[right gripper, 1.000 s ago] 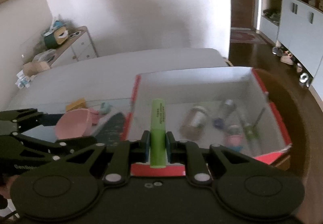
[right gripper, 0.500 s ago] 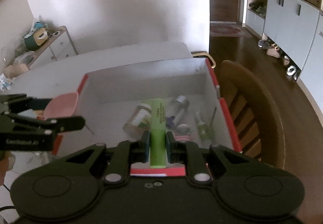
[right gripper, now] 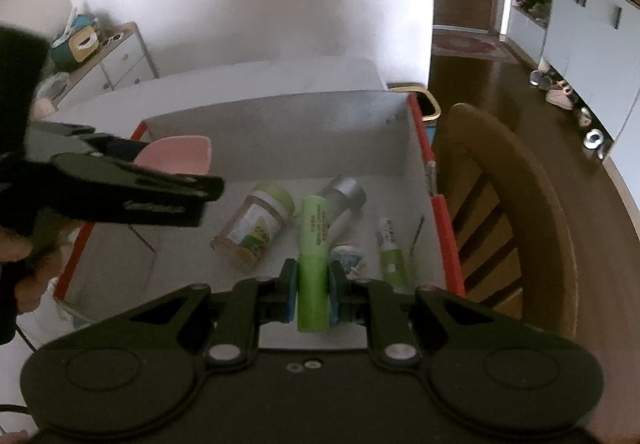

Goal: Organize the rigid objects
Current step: 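Carry heart dish and highlighter over the red box and lower them inside, then open both tools and withdraw them from the box back over the table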

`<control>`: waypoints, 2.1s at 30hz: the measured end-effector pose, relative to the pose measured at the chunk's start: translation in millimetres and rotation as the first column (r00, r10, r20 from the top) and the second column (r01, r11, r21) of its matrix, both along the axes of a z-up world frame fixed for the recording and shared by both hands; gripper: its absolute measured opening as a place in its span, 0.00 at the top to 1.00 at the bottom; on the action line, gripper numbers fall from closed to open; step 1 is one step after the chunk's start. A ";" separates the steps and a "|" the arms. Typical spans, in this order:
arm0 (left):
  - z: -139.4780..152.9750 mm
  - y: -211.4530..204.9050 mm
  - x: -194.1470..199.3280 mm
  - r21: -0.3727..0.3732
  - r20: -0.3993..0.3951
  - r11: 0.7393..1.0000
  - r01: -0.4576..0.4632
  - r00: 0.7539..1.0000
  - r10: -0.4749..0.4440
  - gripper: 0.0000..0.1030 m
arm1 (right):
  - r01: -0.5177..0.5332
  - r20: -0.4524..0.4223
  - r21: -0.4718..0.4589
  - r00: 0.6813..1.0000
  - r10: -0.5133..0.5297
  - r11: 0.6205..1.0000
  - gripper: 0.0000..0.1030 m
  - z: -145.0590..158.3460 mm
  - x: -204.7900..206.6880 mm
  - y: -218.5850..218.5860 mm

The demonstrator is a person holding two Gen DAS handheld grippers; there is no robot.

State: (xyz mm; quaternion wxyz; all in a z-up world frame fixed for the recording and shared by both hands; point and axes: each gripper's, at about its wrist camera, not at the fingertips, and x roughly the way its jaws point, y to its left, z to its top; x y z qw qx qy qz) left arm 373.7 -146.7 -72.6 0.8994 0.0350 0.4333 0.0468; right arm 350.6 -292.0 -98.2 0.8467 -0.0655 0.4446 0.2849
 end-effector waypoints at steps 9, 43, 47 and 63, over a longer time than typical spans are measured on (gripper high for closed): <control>-23.7 -1.2 33.8 0.025 -0.093 0.998 -0.054 0.994 0.056 0.24 | -0.058 -0.048 -0.037 0.997 0.057 0.998 0.85 -19.5 12.1 16.4; -71.3 12.8 59.6 -0.105 -0.314 0.973 -0.204 0.936 0.162 0.24 | -0.109 -0.161 -0.122 0.983 0.089 0.986 0.71 -44.6 24.3 46.6; -74.7 17.6 56.5 -0.132 -0.331 0.965 -0.226 0.928 0.172 0.24 | -0.105 -0.158 -0.096 0.983 0.089 0.990 0.63 -40.1 22.7 35.4; -49.4 23.9 26.2 -0.197 -0.243 0.959 -0.203 0.958 0.153 0.24 | -0.073 -0.103 -0.007 0.992 0.072 0.997 0.46 -0.1 14.6 7.7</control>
